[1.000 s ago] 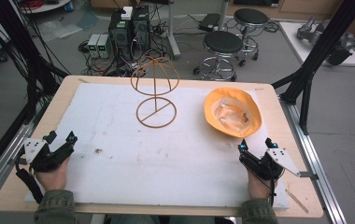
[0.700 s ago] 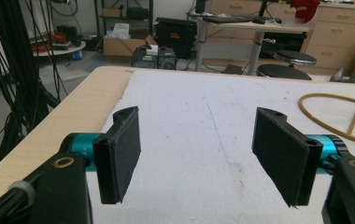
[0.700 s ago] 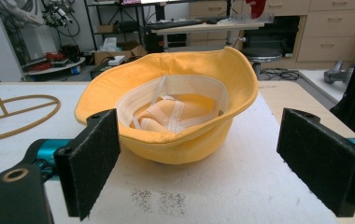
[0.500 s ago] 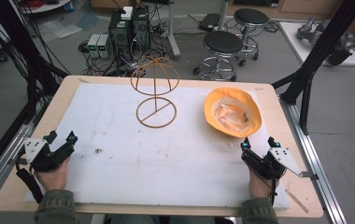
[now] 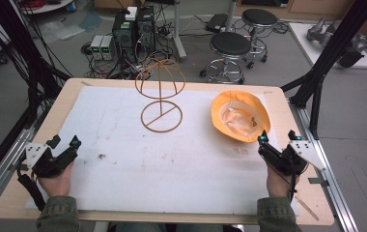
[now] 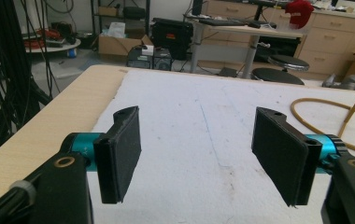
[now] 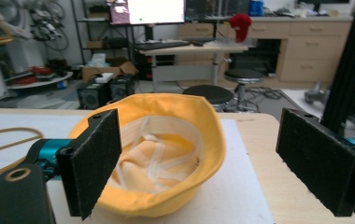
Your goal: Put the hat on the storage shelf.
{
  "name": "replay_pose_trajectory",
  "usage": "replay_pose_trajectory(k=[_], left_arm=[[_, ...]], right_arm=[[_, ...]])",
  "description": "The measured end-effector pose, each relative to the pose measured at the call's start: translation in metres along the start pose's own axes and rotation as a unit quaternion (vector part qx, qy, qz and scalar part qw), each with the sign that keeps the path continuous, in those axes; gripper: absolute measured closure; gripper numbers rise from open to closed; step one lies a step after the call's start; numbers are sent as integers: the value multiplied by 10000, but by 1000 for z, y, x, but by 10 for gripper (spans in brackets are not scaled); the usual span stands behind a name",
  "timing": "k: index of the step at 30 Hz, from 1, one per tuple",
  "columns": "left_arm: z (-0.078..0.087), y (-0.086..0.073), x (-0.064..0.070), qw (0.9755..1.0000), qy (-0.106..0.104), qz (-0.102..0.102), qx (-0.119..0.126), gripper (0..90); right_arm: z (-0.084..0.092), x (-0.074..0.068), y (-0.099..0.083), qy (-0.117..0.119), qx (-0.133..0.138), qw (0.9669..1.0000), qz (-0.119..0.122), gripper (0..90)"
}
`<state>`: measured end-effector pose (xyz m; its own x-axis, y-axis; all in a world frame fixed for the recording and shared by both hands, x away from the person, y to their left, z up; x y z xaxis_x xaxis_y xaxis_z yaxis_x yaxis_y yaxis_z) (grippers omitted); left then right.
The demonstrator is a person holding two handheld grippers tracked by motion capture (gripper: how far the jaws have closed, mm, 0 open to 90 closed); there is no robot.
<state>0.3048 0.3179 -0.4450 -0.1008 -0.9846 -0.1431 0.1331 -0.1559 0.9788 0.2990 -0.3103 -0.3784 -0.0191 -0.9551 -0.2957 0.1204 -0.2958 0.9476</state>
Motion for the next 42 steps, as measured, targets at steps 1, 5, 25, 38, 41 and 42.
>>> replay_pose_trajectory(k=[1,5,25,38,41,42], left_arm=[[0,0,0,10000,-1,8,9,331],[-1,0,0,10000,10,59,36,332],[-4,0,1,9999,-42,98,20,331],[-3,0,2,9999,-33,74,86,330],[-3,0,2,9999,-45,72,85,330],[-3,0,2,9999,-45,72,85,330]], right_arm=[[-1,0,3,-18,-19,10000,-30,128],[-3,1,10,-33,-47,10000,40,129],[-46,-9,35,-278,-252,9993,55,129],[-81,-11,34,-474,-651,9967,136,128],[-93,-7,28,-515,-872,9948,122,128],[-95,-6,26,-541,-942,9940,112,127]])
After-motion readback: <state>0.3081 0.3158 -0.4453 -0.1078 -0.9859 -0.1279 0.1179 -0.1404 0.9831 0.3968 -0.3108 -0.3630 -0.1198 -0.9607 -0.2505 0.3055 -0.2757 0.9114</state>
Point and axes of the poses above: each handheld gripper's, and its own axes: z roughly backward along the jaws, y roughly out of its top, x roughly to its right, the point moved 3 cm from there along -z, roughly forward along the jaws, and after that the axes turned 15 degrees about -z, right-handed, at the moved point
